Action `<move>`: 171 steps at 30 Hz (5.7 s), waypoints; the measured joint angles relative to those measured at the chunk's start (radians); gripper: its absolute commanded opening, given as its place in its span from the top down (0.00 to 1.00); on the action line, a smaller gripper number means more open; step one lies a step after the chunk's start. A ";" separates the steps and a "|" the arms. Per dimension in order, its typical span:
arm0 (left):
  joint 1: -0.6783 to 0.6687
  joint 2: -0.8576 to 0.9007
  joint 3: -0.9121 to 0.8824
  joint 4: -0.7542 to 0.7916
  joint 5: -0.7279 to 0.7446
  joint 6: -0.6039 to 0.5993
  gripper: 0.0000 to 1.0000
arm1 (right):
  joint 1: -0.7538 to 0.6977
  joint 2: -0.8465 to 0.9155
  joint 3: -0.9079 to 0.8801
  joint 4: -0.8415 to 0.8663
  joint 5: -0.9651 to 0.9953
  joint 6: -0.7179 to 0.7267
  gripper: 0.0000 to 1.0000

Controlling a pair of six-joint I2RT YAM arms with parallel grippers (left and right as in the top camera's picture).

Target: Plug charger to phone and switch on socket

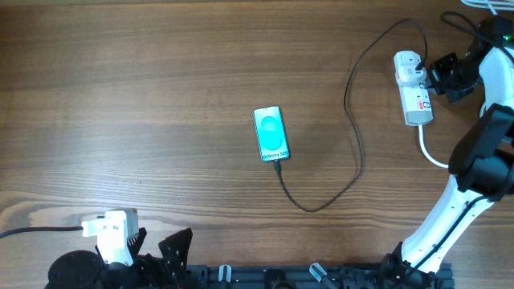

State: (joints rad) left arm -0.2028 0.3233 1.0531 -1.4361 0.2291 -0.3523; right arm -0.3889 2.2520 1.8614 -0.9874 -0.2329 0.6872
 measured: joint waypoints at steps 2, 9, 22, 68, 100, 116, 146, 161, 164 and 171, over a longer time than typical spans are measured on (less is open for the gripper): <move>0.000 0.000 0.000 0.000 0.000 0.000 0.00 | 0.000 0.015 0.000 0.032 -0.001 0.005 0.95; 0.000 0.000 0.000 0.000 0.000 0.000 0.00 | 0.000 0.025 0.000 0.058 -0.003 0.016 0.95; 0.000 0.000 0.000 0.000 0.000 0.000 0.00 | 0.000 0.026 -0.002 0.063 -0.041 0.061 0.95; 0.000 -0.001 0.000 0.000 0.000 0.000 0.00 | 0.382 -1.685 -0.008 -0.624 0.242 -0.334 0.00; 0.000 -0.001 0.000 0.000 0.000 0.000 0.00 | 0.349 -2.235 -1.855 1.174 0.097 -0.037 0.01; 0.000 -0.001 0.000 0.000 0.000 0.000 0.00 | 0.356 -2.239 -1.855 0.986 0.149 -0.445 0.00; 0.050 -0.291 -0.890 1.287 0.023 0.114 0.00 | 0.356 -2.238 -1.855 0.986 0.152 -0.459 0.00; 0.162 -0.310 -1.038 1.365 -0.154 0.166 0.00 | 0.356 -2.238 -1.855 0.986 0.152 -0.459 0.00; 0.162 -0.310 -1.038 1.365 -0.154 0.168 0.00 | 0.356 -2.238 -1.855 0.986 0.152 -0.459 0.00; 0.162 -0.310 -1.038 1.365 -0.154 0.168 0.00 | 0.356 -2.238 -1.855 0.986 0.152 -0.459 0.00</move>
State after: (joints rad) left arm -0.0410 0.0135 0.0147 -0.0711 0.0753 -0.1841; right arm -0.0334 0.0135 0.0059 -0.0010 -0.0811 0.2287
